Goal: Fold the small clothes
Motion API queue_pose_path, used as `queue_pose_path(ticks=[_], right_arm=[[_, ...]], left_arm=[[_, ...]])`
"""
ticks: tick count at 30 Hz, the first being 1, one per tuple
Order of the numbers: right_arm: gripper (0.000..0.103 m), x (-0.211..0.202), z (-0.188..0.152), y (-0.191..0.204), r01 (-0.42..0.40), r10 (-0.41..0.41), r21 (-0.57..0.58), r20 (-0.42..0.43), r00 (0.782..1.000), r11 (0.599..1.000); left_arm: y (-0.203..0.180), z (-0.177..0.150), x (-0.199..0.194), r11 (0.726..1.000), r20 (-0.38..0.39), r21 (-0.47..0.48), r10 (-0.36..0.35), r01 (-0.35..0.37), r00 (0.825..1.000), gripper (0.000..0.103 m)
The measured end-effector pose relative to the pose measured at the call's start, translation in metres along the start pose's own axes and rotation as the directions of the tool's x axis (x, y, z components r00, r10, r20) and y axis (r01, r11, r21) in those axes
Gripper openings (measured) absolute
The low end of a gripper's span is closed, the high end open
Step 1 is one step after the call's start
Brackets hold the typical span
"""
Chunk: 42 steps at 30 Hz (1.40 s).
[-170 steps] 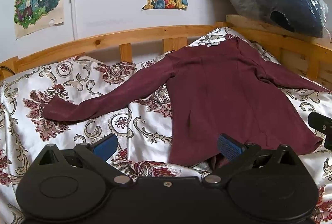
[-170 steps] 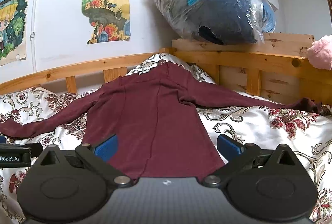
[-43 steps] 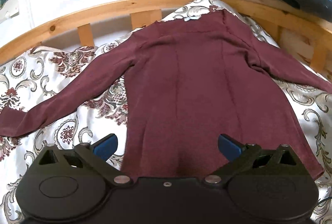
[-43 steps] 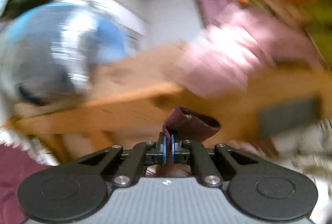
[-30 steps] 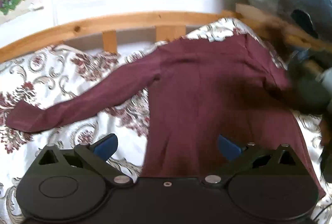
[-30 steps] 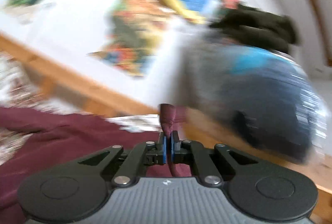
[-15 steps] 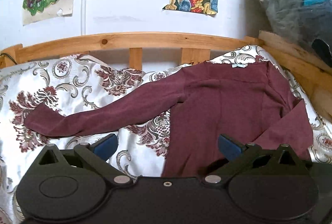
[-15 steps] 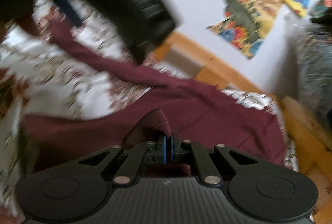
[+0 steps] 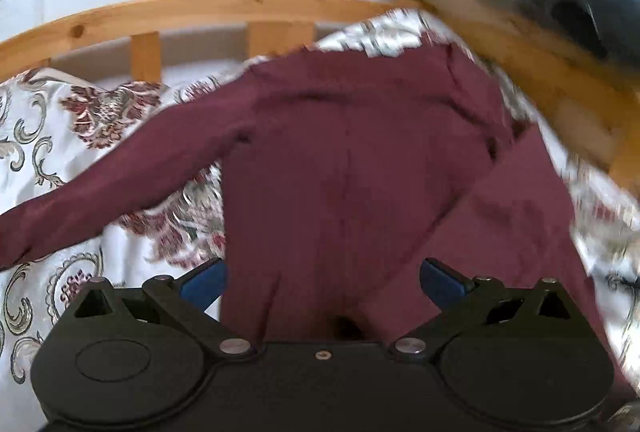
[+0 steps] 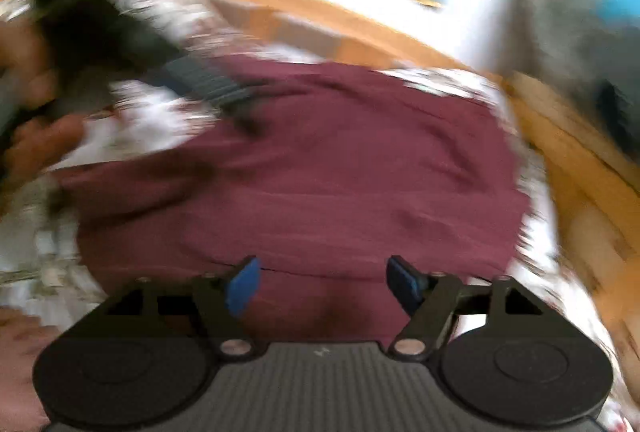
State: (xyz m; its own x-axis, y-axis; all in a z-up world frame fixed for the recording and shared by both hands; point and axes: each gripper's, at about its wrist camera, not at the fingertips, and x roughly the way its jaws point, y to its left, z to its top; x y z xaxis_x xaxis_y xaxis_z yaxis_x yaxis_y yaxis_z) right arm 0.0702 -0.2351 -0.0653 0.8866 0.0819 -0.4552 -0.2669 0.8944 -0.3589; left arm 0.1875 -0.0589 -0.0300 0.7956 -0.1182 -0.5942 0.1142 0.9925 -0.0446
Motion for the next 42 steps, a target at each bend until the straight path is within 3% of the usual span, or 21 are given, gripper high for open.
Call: queue_pose_path(ticks=[1, 5, 7, 12, 16, 20, 23, 26, 28, 30, 33, 35, 39, 42], right_arm=[[0.091, 0.004, -0.001, -0.012, 0.062, -0.063, 0.051, 0.012, 0.998, 0.997], [0.094, 0.030, -0.004, -0.033, 0.286, -0.291, 0.103, 0.037, 0.956, 0.953], [0.097, 0.042, -0.005, -0.039, 0.335, -0.342, 0.127, 0.038, 0.939, 0.934], [0.102, 0.066, -0.013, -0.039, 0.342, -0.338, 0.146, -0.057, 0.940, 0.928], [0.103, 0.070, -0.014, -0.031, 0.329, -0.320, 0.145, -0.081, 0.944, 0.933], [0.103, 0.057, -0.008, -0.026, 0.320, -0.320, 0.150, -0.025, 0.947, 0.935], [0.103, 0.052, -0.003, -0.023, 0.306, -0.311, 0.161, 0.003, 0.950, 0.938], [0.103, 0.044, 0.001, -0.021, 0.297, -0.307, 0.176, 0.031, 0.951, 0.938], [0.103, 0.040, 0.004, -0.020, 0.284, -0.299, 0.192, 0.051, 0.953, 0.939], [0.103, 0.038, 0.006, -0.019, 0.280, -0.298, 0.202, 0.067, 0.952, 0.939], [0.103, 0.039, 0.006, -0.016, 0.284, -0.305, 0.208, 0.078, 0.949, 0.936], [0.103, 0.040, 0.006, -0.015, 0.296, -0.320, 0.223, 0.082, 0.944, 0.929], [0.103, 0.040, 0.005, -0.017, 0.316, -0.348, 0.257, 0.088, 0.933, 0.913], [0.103, 0.039, 0.003, -0.019, 0.329, -0.365, 0.277, 0.088, 0.927, 0.903]], left_arm=[[-0.006, -0.005, 0.002, 0.999, -0.010, 0.036, 0.017, -0.016, 1.000, 0.102], [-0.021, -0.024, 0.010, 0.986, -0.049, 0.148, 0.084, -0.076, 0.995, 0.102], [-0.024, -0.030, 0.015, 0.983, -0.061, 0.173, 0.074, -0.062, 0.995, 0.102], [-0.023, -0.038, 0.020, 0.982, -0.088, 0.167, 0.104, -0.088, 0.991, 0.102], [0.000, -0.036, -0.003, 0.999, -0.017, -0.016, 0.050, -0.051, 0.999, 0.102], [0.029, -0.030, -0.038, 0.989, 0.065, -0.120, 0.099, -0.090, 0.993, 0.102], [0.054, -0.023, -0.057, 0.973, 0.068, -0.058, 0.229, -0.225, 0.971, 0.102], [0.087, -0.020, -0.067, 0.925, 0.054, 0.085, 0.367, -0.370, 0.929, 0.102], [0.113, -0.019, -0.070, 0.872, 0.052, 0.166, 0.458, -0.460, 0.887, 0.102], [0.142, -0.013, -0.064, 0.843, 0.000, 0.195, 0.511, -0.501, 0.860, 0.102], [0.184, 0.002, -0.048, 0.862, -0.130, 0.161, 0.501, -0.481, 0.855, 0.102], [0.198, 0.006, -0.042, 0.864, -0.146, 0.152, 0.499, -0.479, 0.854, 0.102], [0.206, 0.020, -0.019, 0.857, -0.162, 0.268, 0.491, -0.440, 0.856, 0.102], [0.208, 0.036, -0.001, 0.861, -0.225, 0.310, 0.478, -0.403, 0.849, 0.101]])
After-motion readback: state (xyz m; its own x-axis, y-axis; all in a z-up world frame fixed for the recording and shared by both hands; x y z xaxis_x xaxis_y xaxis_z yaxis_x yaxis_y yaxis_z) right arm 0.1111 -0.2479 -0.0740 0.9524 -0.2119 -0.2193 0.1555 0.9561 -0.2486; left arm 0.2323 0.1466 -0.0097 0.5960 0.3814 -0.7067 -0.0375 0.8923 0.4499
